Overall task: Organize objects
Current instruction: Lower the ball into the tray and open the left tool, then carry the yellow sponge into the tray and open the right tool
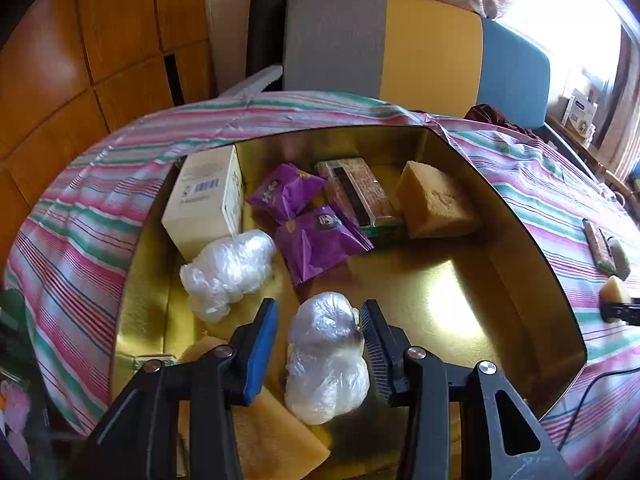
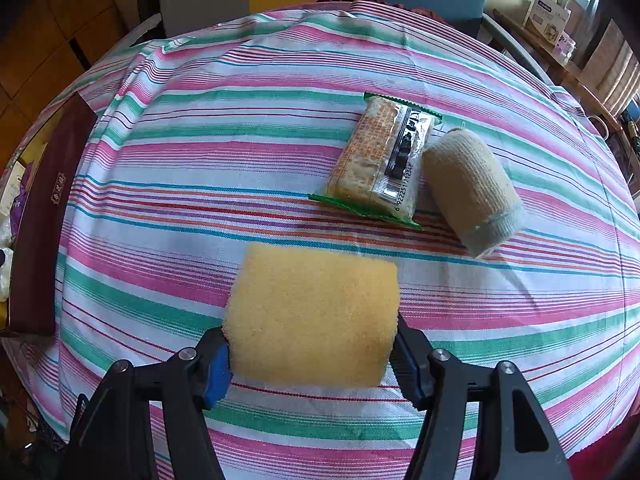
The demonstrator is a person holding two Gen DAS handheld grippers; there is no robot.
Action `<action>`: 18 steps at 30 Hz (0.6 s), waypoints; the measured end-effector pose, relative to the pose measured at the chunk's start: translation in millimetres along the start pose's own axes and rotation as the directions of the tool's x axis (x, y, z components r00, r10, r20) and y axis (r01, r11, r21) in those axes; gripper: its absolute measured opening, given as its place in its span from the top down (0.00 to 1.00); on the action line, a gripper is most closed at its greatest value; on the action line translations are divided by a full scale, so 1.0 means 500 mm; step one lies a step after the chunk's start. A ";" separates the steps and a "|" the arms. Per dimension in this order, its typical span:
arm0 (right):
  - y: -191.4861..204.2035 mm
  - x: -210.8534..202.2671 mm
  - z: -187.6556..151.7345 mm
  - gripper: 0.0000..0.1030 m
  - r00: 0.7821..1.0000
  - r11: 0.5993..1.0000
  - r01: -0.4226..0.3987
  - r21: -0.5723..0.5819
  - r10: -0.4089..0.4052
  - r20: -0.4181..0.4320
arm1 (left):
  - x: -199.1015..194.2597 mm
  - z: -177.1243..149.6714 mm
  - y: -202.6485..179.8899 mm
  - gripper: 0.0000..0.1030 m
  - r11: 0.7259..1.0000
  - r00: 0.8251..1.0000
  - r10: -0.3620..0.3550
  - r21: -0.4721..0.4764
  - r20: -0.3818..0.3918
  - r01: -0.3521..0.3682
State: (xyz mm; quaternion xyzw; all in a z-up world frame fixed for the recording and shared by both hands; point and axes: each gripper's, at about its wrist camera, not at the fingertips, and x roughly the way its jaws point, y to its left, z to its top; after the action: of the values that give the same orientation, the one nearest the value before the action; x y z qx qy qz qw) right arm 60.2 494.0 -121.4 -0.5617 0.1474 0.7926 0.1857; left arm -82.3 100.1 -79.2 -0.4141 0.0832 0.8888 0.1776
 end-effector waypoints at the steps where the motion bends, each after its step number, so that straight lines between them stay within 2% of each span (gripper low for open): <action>1: 0.000 0.000 0.000 0.36 1.000 1.000 0.000 -0.001 0.000 0.000 | -0.002 -0.001 0.001 0.57 1.000 1.000 0.006 0.002 0.004 -0.006; 4: 0.000 0.002 0.004 0.36 1.000 1.000 0.003 -0.003 -0.003 0.000 | -0.013 -0.003 0.004 0.57 0.999 0.999 0.031 0.009 0.023 -0.031; 6: 0.000 0.001 0.004 0.36 1.000 1.000 0.009 -0.008 -0.009 0.002 | -0.024 -0.002 0.007 0.56 1.000 0.999 0.018 -0.005 0.036 -0.018; 9: 0.001 0.006 0.010 0.36 1.000 1.000 0.020 -0.018 -0.020 0.007 | -0.042 0.002 0.014 0.46 1.000 0.998 0.008 -0.029 0.062 -0.006; 18: -0.004 0.008 0.016 0.36 1.000 1.000 0.024 -0.017 -0.024 0.012 | -0.079 0.001 0.042 0.41 0.998 0.996 0.009 -0.057 0.091 -0.004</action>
State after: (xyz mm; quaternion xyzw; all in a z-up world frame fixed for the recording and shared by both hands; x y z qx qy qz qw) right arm 53.2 500.1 -122.8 -0.5605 0.1326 0.7948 0.1913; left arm -67.1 71.3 -48.8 -0.3776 0.0511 0.9094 0.1665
